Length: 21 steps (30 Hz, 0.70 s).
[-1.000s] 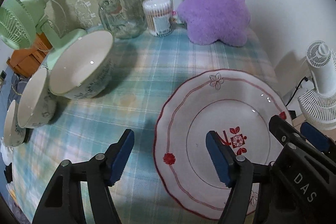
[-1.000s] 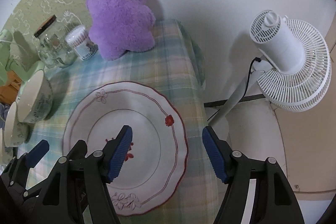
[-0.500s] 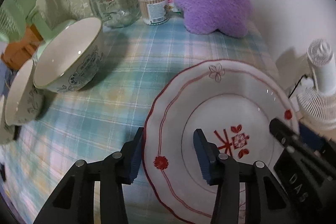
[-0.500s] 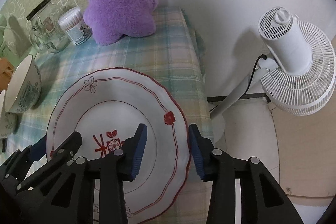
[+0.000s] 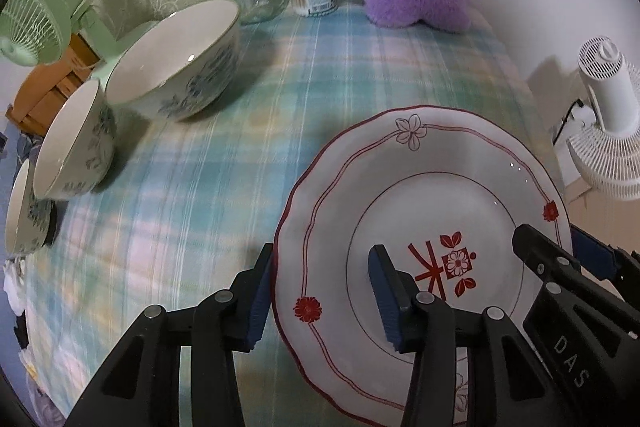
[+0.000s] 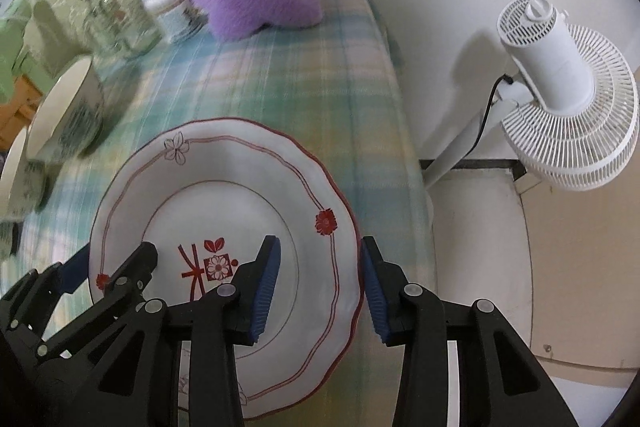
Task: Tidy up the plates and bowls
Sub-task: 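Grasp the white red-character plate rim with both tools and lift it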
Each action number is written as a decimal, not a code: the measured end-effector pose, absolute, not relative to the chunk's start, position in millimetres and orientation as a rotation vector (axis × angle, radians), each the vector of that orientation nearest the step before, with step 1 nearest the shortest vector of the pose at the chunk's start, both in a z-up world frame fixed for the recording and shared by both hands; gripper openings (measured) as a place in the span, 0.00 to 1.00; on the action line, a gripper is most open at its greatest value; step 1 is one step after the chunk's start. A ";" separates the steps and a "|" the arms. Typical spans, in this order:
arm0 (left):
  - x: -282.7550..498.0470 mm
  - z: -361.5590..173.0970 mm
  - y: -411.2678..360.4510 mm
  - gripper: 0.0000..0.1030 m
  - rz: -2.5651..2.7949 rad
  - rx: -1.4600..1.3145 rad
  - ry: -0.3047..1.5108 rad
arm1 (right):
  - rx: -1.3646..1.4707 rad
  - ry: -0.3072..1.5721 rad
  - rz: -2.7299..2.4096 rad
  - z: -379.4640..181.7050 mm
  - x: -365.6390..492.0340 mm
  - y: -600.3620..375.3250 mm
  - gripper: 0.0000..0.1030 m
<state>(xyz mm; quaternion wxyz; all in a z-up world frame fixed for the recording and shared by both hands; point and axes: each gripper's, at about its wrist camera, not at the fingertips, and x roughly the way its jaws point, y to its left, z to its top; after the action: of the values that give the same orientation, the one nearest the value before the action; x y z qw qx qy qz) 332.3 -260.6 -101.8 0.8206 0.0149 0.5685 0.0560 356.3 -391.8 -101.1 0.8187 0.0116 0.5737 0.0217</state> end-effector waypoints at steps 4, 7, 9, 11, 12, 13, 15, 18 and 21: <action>328.8 -103.4 -260.0 0.46 0.098 0.050 1.209 | 0.013 1.221 0.058 -99.8 350.2 -387.4 0.45; 330.5 -104.1 -259.7 0.47 0.102 0.034 1.207 | 0.000 1.227 0.050 -103.4 352.5 -384.1 0.45; 331.8 -104.5 -260.2 0.49 0.103 0.032 1.192 | -0.008 1.233 0.048 -107.2 354.7 -383.0 0.46; 333.0 -104.2 -260.9 0.50 0.108 0.029 1.185 | 0.008 1.230 0.050 -109.4 357.0 -385.2 0.46; 333.3 -103.9 -261.1 0.50 0.110 0.029 1.186 | 0.015 1.230 0.050 -110.0 358.2 -386.0 0.46; 333.2 -103.4 -261.5 0.50 0.113 0.031 1.186 | 0.016 1.229 0.053 -110.3 358.9 -386.5 0.46; 331.9 -102.1 -263.2 0.49 0.112 0.052 1.179 | 0.009 1.229 0.059 -110.3 358.9 -386.6 0.45; 328.7 -98.4 -264.3 0.49 0.108 0.069 1.173 | -0.007 1.230 0.062 -108.9 358.0 -386.4 0.44; 324.6 -90.3 -264.8 0.49 0.096 0.078 1.155 | -0.007 1.223 0.055 -102.9 353.7 -387.3 0.44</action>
<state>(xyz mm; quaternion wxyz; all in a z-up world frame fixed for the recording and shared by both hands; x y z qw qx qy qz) 324.6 -264.8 -90.3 0.8360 0.0370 0.5456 0.0456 353.7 -387.3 -102.9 0.8184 -0.0034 0.5740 0.0258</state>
